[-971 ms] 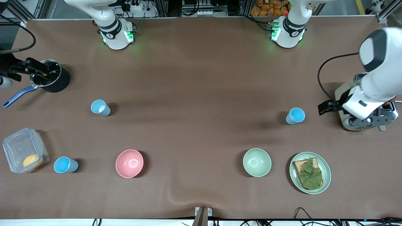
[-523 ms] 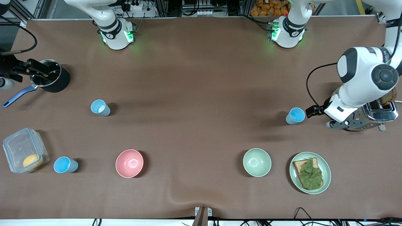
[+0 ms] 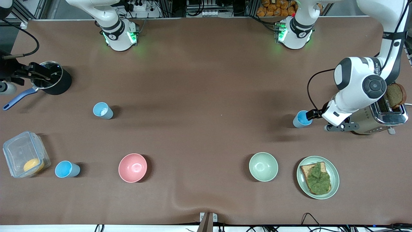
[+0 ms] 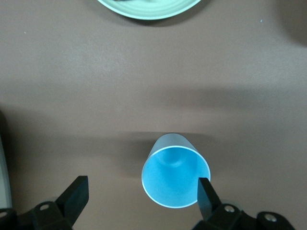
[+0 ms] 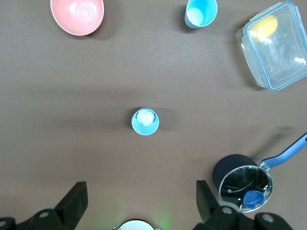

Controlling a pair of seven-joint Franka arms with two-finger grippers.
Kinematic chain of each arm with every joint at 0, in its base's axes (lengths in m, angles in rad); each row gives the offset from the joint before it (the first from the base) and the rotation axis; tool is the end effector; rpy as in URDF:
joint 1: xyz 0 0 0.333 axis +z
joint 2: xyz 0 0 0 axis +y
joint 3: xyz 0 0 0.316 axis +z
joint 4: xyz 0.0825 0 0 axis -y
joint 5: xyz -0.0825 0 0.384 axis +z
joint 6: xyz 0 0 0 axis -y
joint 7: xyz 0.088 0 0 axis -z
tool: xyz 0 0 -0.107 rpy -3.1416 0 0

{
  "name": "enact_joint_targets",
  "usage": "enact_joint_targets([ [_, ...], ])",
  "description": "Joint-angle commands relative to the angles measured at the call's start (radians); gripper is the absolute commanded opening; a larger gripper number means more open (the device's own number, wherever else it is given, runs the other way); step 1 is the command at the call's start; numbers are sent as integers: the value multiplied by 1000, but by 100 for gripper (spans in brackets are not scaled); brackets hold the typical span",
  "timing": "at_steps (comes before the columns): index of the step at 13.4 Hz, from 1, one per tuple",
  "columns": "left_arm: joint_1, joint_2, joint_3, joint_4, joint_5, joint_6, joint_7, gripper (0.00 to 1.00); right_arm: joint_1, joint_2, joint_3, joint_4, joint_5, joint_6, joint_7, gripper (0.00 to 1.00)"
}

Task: Stack blue cups with both arms
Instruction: 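Reach the left gripper down to the blue cup beside the toaster, then grasp the blue cup with the left gripper while the right gripper grasps another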

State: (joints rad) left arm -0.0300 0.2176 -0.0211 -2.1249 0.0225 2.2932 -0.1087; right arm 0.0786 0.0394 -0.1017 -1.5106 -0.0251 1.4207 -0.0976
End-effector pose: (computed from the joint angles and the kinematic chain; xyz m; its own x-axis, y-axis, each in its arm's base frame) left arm 0.5635 -0.0282 0.3039 0.9979 0.0430 -0.0477 0.0423 -0.9990 -0.0168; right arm 0.5503 -0.0145 0.6187 0.9889 0.0704 -0.1309 0.0732 -0.9972 0.0164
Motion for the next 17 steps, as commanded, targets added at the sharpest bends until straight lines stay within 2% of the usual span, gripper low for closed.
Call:
enact_joint_targets([
  [1,4,8,-2,-7,-7,22,0,100,10,17,-1,18,-4,-16,6,100],
  [4,4,28,-2,-9,-7,29,0,100,30,97,4,20,-15,-17,4,100],
  [8,5,49,-2,-16,-7,46,6,100,110,180,4,-11,-9,-13,16,100],
  [9,5,57,-2,-23,-7,55,6,100,112,186,4,-48,3,30,39,100],
  [12,5,71,-2,-50,-7,103,6,100,135,137,5,-268,19,257,87,100],
  [17,4,92,-3,-56,-7,120,6,100,118,67,2,-563,31,528,90,100],
])
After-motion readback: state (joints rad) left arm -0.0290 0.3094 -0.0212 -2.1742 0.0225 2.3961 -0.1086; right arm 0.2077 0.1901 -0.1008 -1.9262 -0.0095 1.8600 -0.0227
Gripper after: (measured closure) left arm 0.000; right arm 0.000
